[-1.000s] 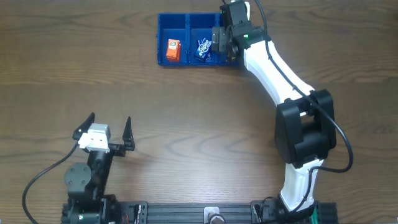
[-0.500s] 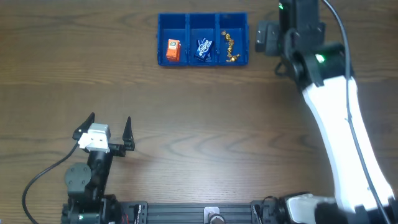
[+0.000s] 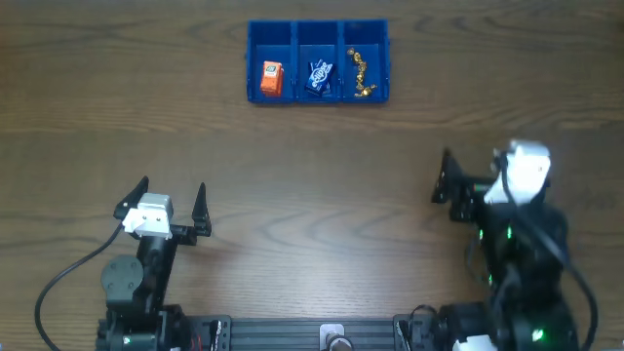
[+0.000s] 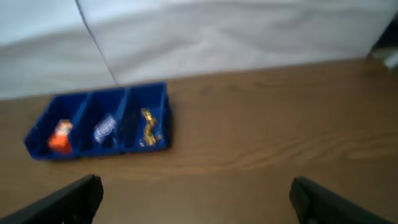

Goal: Sort Candies Into Trays

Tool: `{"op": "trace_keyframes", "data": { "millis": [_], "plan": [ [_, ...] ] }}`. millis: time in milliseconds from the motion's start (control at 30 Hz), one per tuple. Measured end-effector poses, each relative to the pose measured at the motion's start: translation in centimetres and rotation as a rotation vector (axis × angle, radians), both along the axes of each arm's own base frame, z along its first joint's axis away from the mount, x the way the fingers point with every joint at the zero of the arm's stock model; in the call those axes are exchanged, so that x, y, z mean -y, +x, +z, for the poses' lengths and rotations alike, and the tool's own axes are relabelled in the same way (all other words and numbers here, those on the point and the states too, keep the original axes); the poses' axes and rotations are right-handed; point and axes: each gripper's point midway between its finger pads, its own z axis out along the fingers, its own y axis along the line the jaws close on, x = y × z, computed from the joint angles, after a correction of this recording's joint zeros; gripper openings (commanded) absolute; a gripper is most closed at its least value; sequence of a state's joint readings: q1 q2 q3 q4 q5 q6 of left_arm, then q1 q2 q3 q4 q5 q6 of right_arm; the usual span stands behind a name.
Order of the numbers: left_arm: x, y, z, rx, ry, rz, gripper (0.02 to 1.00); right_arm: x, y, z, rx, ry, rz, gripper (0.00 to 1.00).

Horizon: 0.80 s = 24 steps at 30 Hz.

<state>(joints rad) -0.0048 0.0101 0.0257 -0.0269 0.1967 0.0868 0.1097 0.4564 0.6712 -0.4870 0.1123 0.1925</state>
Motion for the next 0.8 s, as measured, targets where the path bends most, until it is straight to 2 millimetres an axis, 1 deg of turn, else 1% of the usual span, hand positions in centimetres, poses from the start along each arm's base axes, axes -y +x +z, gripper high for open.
{"op": "trace_keyframes", "data": {
  "millis": [33, 67, 100, 167, 333, 400, 467, 533, 800],
  "plan": [
    [0.0, 0.0, 0.0, 0.000, 0.000, 0.000, 0.998, -0.1, -0.3, -0.4, 0.020, 0.004, 0.006, 0.998],
    [0.0, 0.0, 0.0, 0.000, 0.000, 0.000, 0.998, -0.2, -0.2, -0.2, 0.070, 0.011, 0.013, 0.998],
    [0.0, 0.0, 0.0, -0.001, 0.000, 0.000, 0.998, -0.4, -0.3, -0.4, 0.113, 0.018, 0.024, 0.998],
    [0.0, 0.0, 0.0, 0.000, 0.000, 0.000, 0.998, -0.8, -0.6, -1.4, 0.187, 0.029, 0.048, 0.998],
    [0.0, 0.0, 0.0, 0.000, 0.000, 0.000, 0.998, -1.3, -0.6, -2.2, 0.314, 0.011, 0.093, 0.998],
    [0.0, 0.0, 0.0, 0.000, 0.000, 0.000, 0.998, -1.3, -0.7, -2.2, 0.364, 0.001, 0.097, 0.998],
    [0.0, 0.0, 0.0, 0.000, 0.000, 0.000, 0.998, -1.0, -0.8, -2.8, 0.403, -0.007, 0.091, 0.998],
    [0.0, 0.0, 0.0, 0.000, 0.000, 0.000, 0.998, -1.0, -0.8, -3.8, 0.407, -0.019, 0.090, 0.998],
    [0.0, 0.0, 0.0, 0.000, 0.000, 0.000, 0.998, -1.1, -0.4, -6.4, 0.375, -0.098, 0.102, 0.998]
  ]
}}
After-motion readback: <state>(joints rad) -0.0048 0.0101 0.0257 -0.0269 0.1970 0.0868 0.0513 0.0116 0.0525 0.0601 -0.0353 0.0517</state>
